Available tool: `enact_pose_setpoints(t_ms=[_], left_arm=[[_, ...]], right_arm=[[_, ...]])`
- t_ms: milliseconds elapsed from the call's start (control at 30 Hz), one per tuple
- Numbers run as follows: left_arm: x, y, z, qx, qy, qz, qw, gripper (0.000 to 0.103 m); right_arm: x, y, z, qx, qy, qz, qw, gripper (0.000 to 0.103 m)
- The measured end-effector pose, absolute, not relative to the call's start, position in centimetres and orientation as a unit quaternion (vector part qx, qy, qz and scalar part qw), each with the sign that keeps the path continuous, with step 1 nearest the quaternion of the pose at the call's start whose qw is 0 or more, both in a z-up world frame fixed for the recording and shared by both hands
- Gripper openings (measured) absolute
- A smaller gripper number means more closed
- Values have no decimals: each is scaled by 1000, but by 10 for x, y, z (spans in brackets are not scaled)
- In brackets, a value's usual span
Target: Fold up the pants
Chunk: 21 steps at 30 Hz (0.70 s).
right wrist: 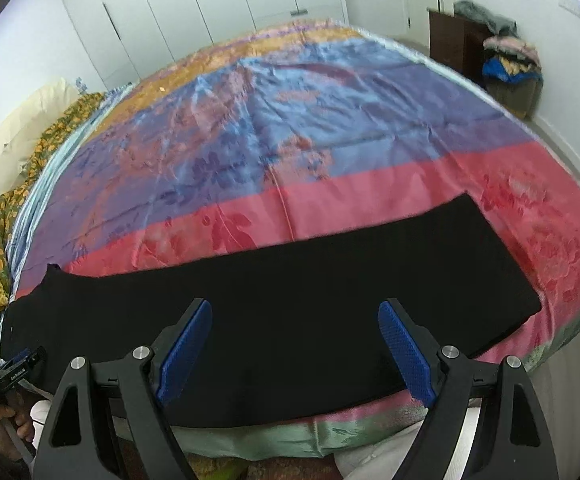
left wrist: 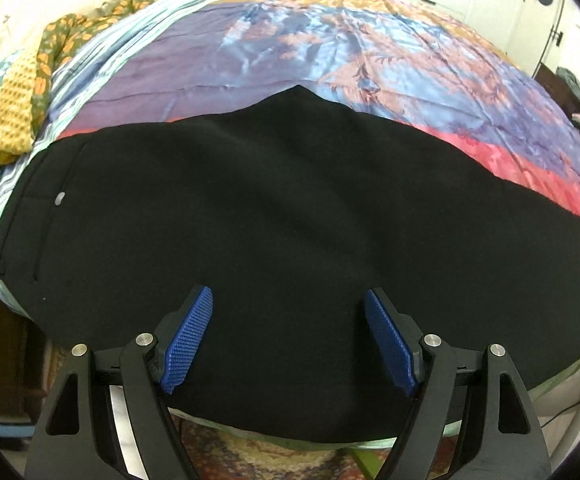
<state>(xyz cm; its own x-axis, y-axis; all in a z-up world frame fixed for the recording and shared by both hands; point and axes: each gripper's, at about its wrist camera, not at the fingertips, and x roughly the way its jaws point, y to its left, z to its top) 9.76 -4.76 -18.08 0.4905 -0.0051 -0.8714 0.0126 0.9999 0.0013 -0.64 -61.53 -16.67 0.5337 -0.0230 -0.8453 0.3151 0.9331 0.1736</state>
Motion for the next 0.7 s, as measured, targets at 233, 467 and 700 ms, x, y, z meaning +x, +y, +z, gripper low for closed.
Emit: enact_pose_setpoints(t_ms=[233,467,700], left_arm=[[100,-46,-181,1,509,-6,861,80],[100,-48,-183,6,512,-5,859,80],[101,-47,-185,3,514,-6,858,82]], right_arm=[[-4,-664,-197,205,517,-130,821,85],[-19,-721,-190,261,491,-183,811,85],[-43,-743,-165,260,463,-210,821,85]])
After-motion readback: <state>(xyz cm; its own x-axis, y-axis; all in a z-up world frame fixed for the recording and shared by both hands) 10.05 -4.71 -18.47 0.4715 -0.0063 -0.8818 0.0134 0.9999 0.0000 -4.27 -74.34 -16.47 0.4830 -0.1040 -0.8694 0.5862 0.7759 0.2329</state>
